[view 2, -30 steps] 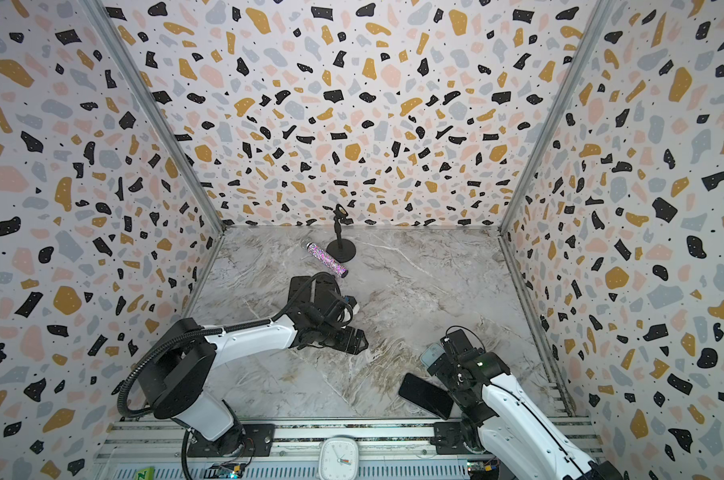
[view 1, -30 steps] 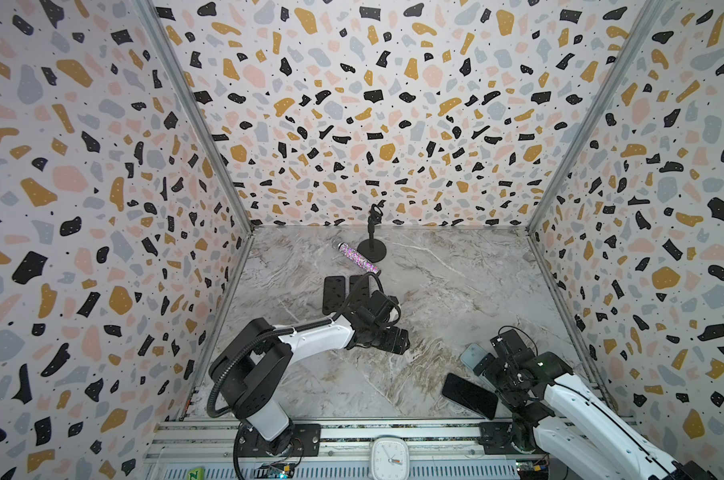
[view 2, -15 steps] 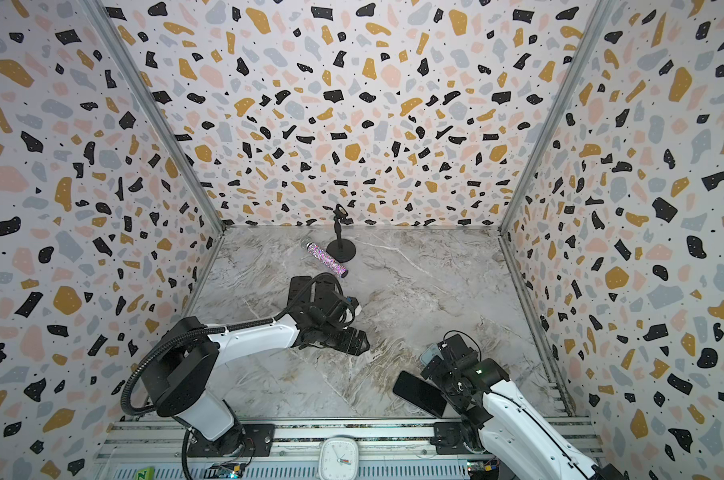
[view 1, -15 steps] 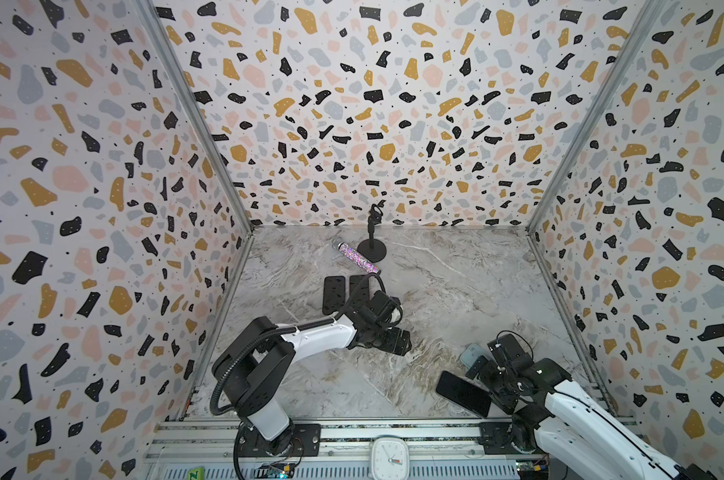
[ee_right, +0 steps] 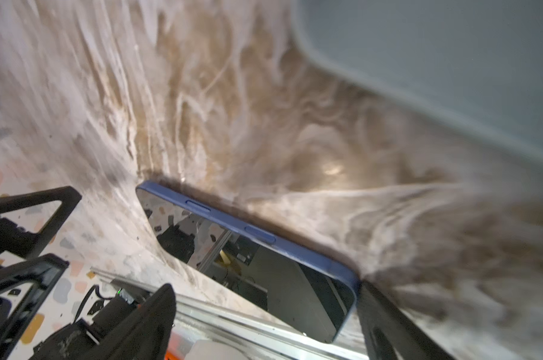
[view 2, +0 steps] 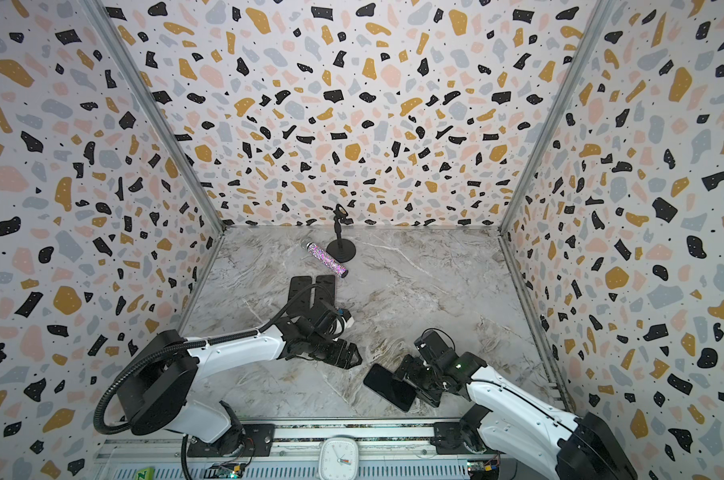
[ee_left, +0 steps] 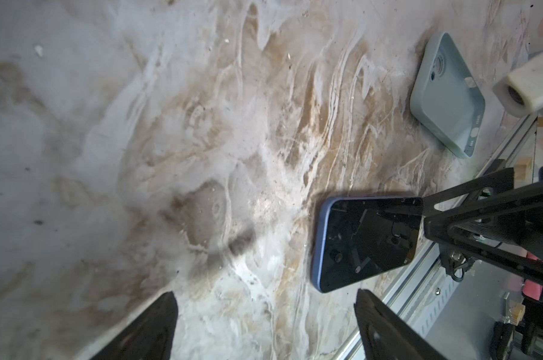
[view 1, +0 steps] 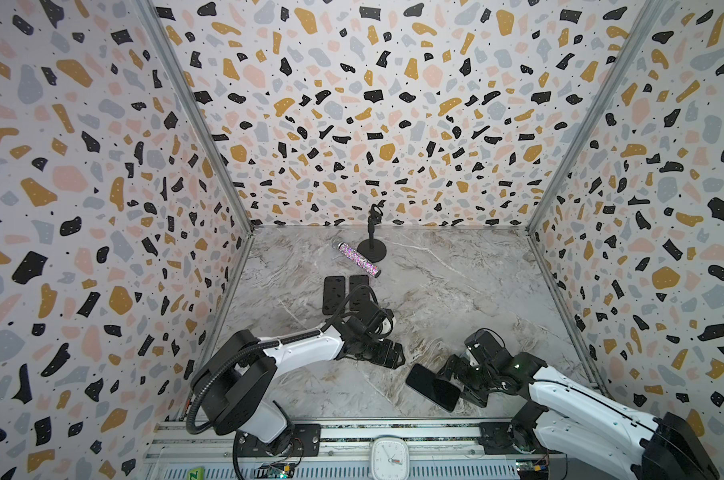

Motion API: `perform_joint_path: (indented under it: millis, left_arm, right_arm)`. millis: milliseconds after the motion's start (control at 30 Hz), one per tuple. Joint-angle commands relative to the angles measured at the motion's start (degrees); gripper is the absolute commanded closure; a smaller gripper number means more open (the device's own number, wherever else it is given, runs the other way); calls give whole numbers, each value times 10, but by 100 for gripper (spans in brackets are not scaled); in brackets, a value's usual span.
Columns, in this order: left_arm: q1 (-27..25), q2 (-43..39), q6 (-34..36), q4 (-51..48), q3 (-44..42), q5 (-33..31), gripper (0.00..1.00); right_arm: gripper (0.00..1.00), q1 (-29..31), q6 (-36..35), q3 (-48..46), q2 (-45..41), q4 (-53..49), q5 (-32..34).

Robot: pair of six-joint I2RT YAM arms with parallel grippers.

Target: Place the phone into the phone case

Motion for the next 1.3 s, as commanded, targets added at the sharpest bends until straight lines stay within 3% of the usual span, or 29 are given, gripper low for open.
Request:
perform_joint_path:
  millis: [0, 100, 267, 367, 500, 933, 1267]
  left_arm:
    - [6, -33, -10, -14, -17, 10, 11]
    - [8, -62, -10, -32, -34, 10, 12]
    - [8, -99, -27, -26, -82, 26, 12]
    - [7, -99, -20, -50, -87, 6, 12]
    - [-7, -122, -48, -29, -98, 25, 13]
    - [-117, -96, -105, 39, -97, 30, 16]
    - [-129, -22, -103, 84, -53, 54, 27]
  right_arm:
    - [6, 23, -33, -1, 52, 51, -16]
    - [6, 39, -73, 36, 94, 72, -23]
    - [7, 40, -177, 110, 147, 18, -11]
    - [7, 37, -237, 145, 149, -10, 20]
    - [7, 25, -296, 166, 141, 1, 4]
    - [7, -52, -384, 141, 160, 33, -44]
    - [7, -70, -396, 96, 140, 49, -79]
